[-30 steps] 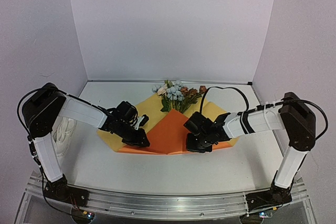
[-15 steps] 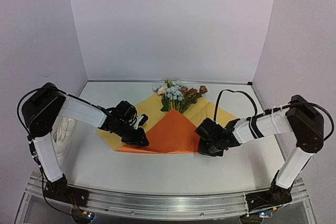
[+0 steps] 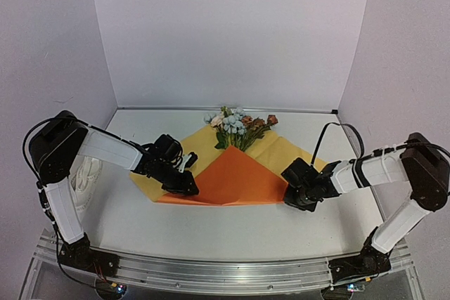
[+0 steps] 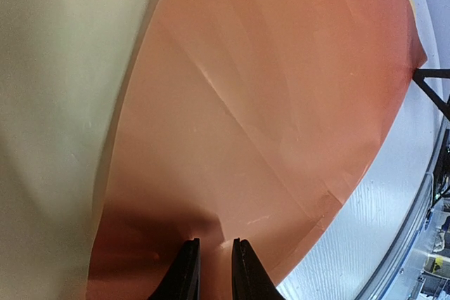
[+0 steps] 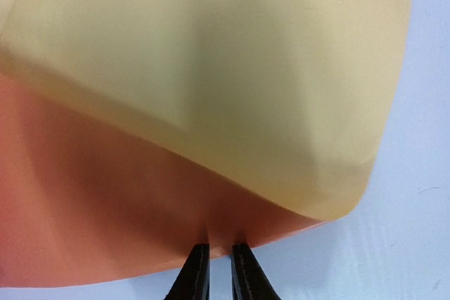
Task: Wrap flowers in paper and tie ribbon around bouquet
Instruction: Press the fold line of the 1/4-folded wrapping paper.
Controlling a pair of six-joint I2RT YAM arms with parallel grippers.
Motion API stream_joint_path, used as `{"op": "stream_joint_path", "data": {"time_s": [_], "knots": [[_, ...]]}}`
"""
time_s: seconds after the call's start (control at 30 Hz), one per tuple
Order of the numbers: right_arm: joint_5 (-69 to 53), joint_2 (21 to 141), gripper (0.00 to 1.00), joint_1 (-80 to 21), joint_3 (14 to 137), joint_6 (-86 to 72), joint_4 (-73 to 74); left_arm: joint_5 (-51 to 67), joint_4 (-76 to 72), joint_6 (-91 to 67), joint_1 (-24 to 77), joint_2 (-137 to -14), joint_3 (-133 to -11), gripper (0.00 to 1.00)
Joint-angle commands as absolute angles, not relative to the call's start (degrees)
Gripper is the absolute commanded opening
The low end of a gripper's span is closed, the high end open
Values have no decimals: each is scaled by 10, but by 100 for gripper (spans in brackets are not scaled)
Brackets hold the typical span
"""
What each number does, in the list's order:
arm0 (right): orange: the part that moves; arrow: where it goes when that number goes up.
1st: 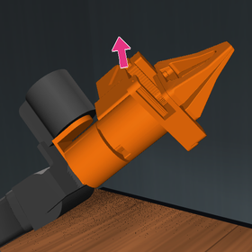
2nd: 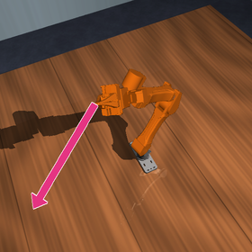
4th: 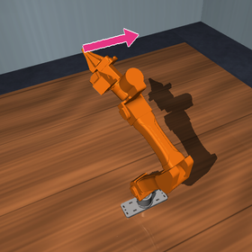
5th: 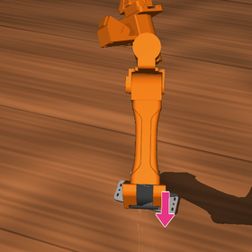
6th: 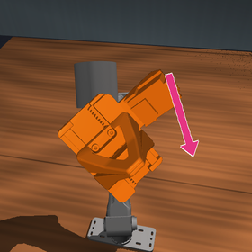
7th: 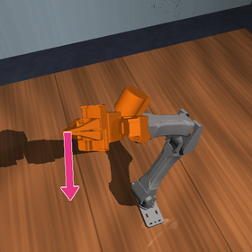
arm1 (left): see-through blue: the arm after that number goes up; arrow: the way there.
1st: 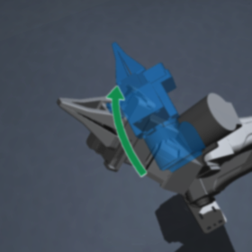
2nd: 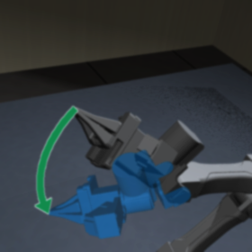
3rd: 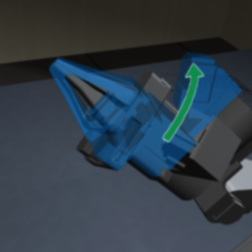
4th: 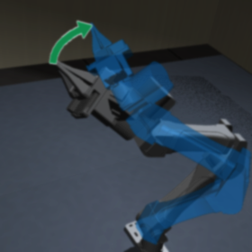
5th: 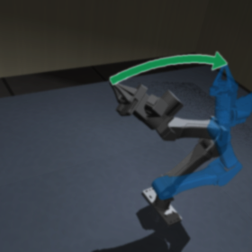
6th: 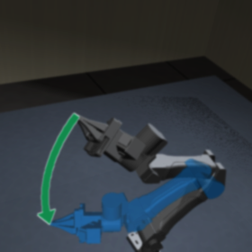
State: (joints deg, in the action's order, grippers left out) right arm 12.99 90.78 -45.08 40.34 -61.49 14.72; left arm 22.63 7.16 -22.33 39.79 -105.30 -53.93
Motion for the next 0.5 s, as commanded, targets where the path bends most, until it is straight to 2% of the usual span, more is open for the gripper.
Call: {"op": "stream_joint_path", "data": {"time_s": [0.0,0.2,0.33,0.47], "knots": [[138,866,15,-413,362,-640,167,176,139,-209,389,-1058,-532,19],[139,792,15,-392,328,-635,170,181,139,-205,388,-1059,-539,19],[131,772,16,-421,396,-557,234,186,137,-201,389,-1056,-548,20],[123,817,16,-467,476,-513,254,189,135,-200,389,-1050,-563,21]]}}
